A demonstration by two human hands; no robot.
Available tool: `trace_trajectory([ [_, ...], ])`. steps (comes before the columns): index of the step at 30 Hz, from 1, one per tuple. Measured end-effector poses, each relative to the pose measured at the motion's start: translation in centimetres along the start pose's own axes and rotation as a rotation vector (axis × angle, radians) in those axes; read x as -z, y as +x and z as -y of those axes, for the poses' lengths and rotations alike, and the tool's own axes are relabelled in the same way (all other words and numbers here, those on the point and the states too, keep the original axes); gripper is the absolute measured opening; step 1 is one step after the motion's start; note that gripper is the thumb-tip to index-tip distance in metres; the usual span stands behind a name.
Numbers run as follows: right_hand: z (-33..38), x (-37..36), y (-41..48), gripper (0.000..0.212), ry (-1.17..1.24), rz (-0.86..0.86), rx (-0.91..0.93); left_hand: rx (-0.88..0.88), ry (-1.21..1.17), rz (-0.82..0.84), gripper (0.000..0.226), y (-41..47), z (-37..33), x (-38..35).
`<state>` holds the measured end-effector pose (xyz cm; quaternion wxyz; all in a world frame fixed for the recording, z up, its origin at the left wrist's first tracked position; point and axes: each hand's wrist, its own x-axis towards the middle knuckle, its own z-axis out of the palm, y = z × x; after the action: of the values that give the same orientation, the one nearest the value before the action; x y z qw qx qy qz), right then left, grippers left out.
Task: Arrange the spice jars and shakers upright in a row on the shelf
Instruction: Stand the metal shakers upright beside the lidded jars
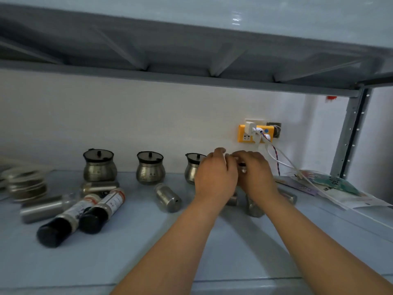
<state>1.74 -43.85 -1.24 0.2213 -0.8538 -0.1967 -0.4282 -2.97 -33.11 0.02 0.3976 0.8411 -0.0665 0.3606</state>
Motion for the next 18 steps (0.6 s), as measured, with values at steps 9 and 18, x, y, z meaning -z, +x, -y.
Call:
trace_trajectory([
  [9,9.5,-1.0,0.5,0.024,0.169,-0.051,0.028,0.020,0.148,-0.082,0.037,-0.3,3.8,8.5],
  [18,17.4,-4.2,0.6,0.024,0.316,0.010,0.006,0.100,0.264,-0.119,0.033,-0.7,8.8,15.6],
])
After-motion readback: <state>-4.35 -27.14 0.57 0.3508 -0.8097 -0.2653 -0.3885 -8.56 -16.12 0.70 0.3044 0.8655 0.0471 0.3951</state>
